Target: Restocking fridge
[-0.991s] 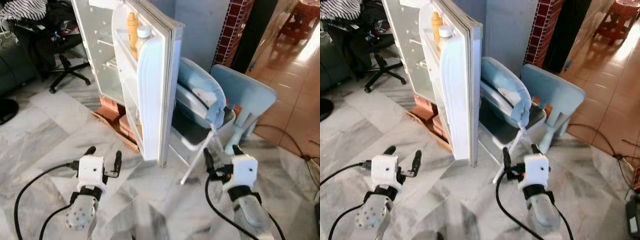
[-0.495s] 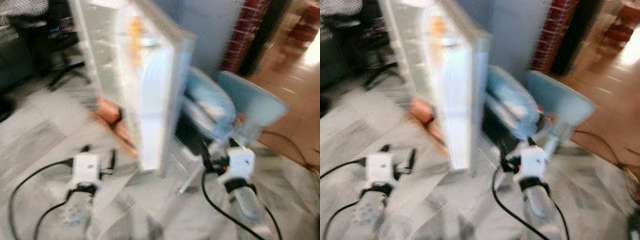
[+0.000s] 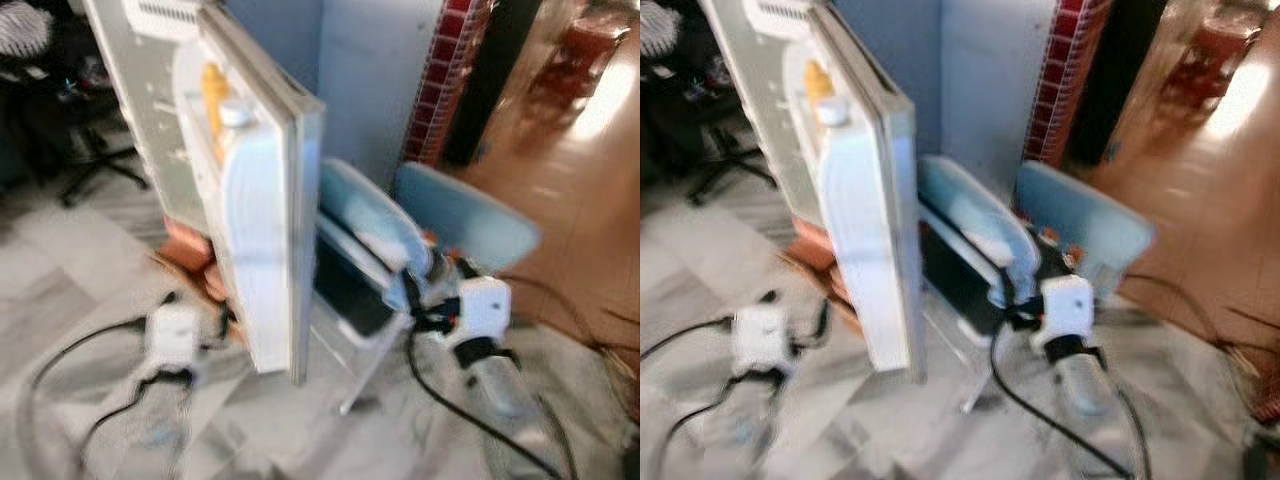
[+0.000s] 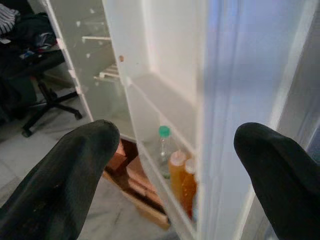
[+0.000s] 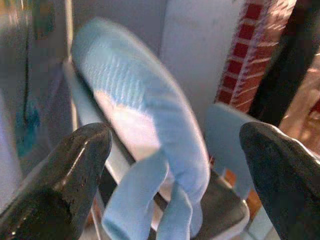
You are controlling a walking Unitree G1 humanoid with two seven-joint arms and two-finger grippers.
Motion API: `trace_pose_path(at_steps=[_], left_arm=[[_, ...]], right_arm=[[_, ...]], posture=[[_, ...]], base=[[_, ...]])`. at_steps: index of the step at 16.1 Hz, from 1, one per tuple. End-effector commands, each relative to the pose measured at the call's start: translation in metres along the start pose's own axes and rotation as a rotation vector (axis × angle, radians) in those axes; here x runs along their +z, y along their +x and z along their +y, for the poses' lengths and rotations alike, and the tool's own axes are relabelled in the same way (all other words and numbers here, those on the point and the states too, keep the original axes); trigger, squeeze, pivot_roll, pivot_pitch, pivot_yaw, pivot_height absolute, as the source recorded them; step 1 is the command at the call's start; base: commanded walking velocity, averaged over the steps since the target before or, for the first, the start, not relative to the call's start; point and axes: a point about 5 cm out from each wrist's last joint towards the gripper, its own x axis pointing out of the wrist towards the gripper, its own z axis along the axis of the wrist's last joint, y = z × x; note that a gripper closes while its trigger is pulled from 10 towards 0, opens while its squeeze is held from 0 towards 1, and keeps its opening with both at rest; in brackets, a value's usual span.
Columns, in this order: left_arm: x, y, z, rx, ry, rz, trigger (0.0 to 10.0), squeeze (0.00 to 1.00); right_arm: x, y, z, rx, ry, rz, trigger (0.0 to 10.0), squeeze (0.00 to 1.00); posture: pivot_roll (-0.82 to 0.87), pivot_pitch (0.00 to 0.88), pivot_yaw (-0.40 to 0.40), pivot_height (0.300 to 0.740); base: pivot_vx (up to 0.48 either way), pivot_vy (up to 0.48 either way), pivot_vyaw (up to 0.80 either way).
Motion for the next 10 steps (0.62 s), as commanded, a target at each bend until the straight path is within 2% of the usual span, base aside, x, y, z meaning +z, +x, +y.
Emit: trace_pose_path(at_steps=[1,2,4,5,9,10], left_arm=[[-0.006,-0.005,0.006,0.016,0.021,0.033,10.0,0.0],[-0.007,-0.004,0.005,0.016,0.02,0.036,10.0,0.0],[-0.013,-0.005,0.0,0.004,0.018,0.076,10.0,0.0],[-0.012,-0.005,-0.002,-0.009,0.022,0.069,10.0,0.0],[-0.013,-0.003,0.002,0.002,0.025,0.084,10.0,0.0],[-0.014,-0.003,0.001,0.0,0.025,0.086,10.0,0.0]], right_arm=[[0.002,0.004,0.006,0.024,0.0,-0.009,10.0,0.0],[0.002,0.008,0.007,0.025,0.001,-0.012,10.0,0.0],[0.004,0.033,0.024,0.057,0.011,-0.011,10.0,0.0],[0.011,0.045,0.033,0.087,0.025,-0.029,10.0,0.0],[0.044,0.073,0.051,0.163,0.125,-0.109,10.0,0.0],[0.053,0.081,0.058,0.183,0.124,-0.125,10.0,0.0]], posture=[[0.14,0.023,-0.014,0.74],[0.14,0.026,-0.012,0.74],[0.14,0.032,-0.003,0.74],[0.15,0.033,-0.004,0.74],[0.15,0.036,-0.006,0.74],[0.15,0.036,-0.005,0.74]], base=[[0.0,0.0,0.76],[0.0,0.0,0.77],[0.0,0.0,0.65],[0.0,0.0,0.0],[0.0,0.0,0.0],[0.0,0.0,0.0]])
